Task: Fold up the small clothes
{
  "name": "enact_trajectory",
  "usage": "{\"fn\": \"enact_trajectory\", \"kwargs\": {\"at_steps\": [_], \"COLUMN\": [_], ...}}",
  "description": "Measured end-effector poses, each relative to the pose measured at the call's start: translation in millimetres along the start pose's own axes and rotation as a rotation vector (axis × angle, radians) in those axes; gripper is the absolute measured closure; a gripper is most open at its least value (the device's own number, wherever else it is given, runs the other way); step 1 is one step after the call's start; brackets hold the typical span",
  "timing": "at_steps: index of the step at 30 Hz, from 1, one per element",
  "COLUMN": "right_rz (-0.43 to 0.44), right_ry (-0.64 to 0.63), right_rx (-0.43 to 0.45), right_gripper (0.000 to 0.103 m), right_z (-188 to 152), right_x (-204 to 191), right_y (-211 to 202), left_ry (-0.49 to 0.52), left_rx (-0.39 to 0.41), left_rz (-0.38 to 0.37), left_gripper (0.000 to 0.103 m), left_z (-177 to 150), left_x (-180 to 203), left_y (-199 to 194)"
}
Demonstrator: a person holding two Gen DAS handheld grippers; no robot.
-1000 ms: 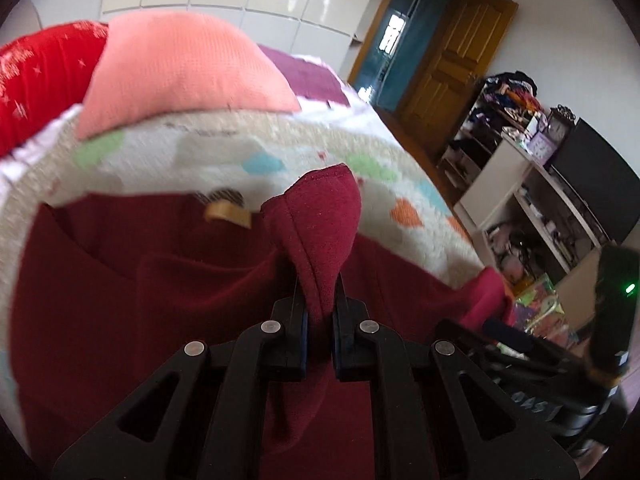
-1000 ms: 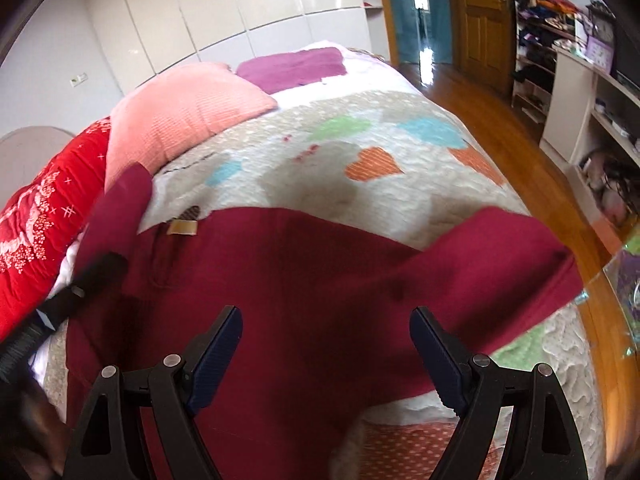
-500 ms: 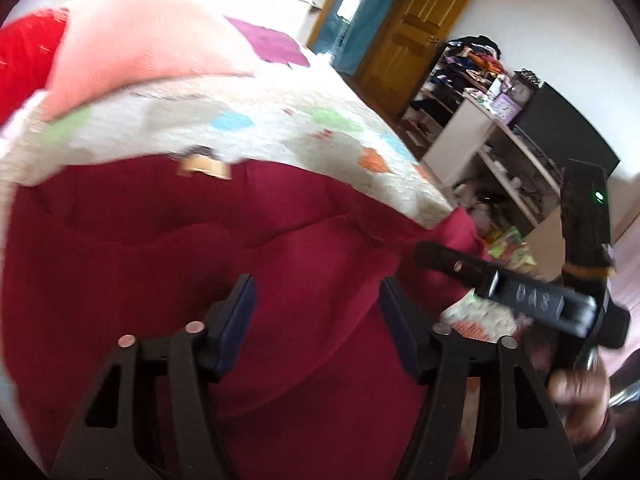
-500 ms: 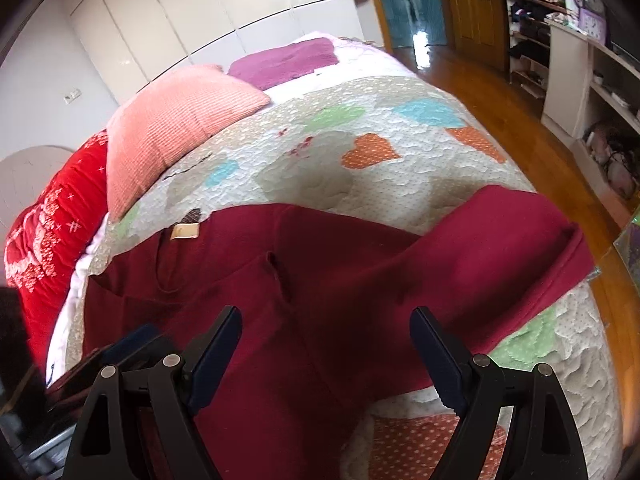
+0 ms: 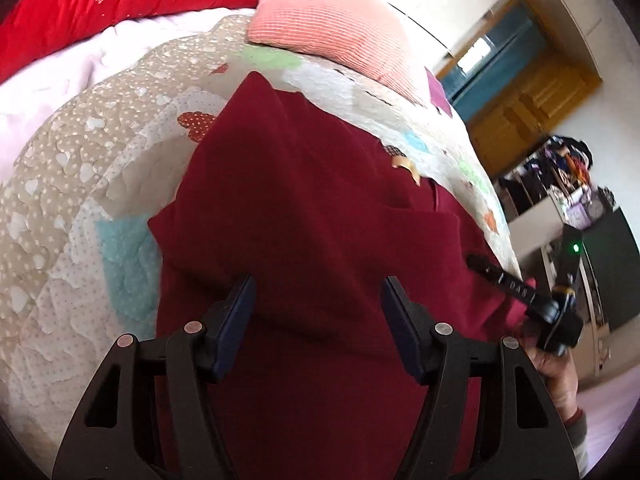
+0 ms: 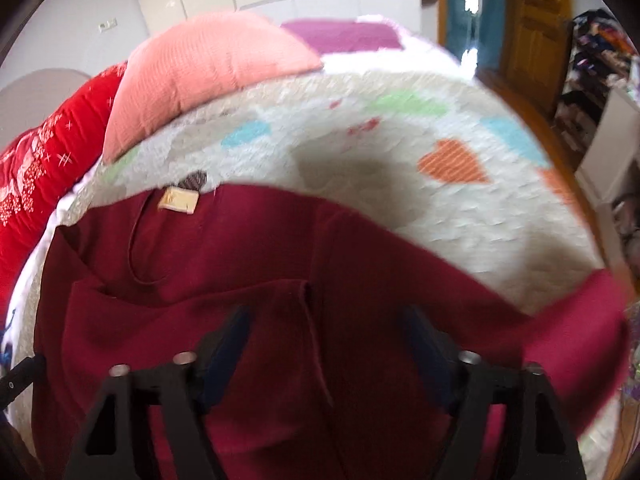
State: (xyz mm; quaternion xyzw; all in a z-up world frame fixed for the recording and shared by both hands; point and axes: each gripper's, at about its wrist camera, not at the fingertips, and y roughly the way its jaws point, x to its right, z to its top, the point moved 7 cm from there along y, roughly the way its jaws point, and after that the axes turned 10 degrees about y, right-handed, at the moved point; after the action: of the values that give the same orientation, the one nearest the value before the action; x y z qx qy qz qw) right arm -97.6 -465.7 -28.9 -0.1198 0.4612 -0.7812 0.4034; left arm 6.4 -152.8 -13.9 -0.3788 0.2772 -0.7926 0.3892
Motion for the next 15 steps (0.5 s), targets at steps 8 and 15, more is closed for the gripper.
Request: {"fn": "enact_trajectory", "kwargs": {"at_steps": [8, 15], "right_rz": [0.021, -0.026], "right_ry": [-0.146, -0.074], "right_rx": [0.077, 0.191], "right_gripper": [0.093, 0.097], "right_z": [6.1, 21.3], "right_x": [-23.0, 9.5], "right_y": [-33.0, -78.9], "left_ry": [-0.022, -0.015], "left_rx": [0.118, 0.12], "left_rz": [0.07, 0.126], "left_gripper": [0.065, 0.065], "left_z": [37.3, 33.7], "left_x": [-5.4, -22.6], "left_y": [11.2, 0.7]}}
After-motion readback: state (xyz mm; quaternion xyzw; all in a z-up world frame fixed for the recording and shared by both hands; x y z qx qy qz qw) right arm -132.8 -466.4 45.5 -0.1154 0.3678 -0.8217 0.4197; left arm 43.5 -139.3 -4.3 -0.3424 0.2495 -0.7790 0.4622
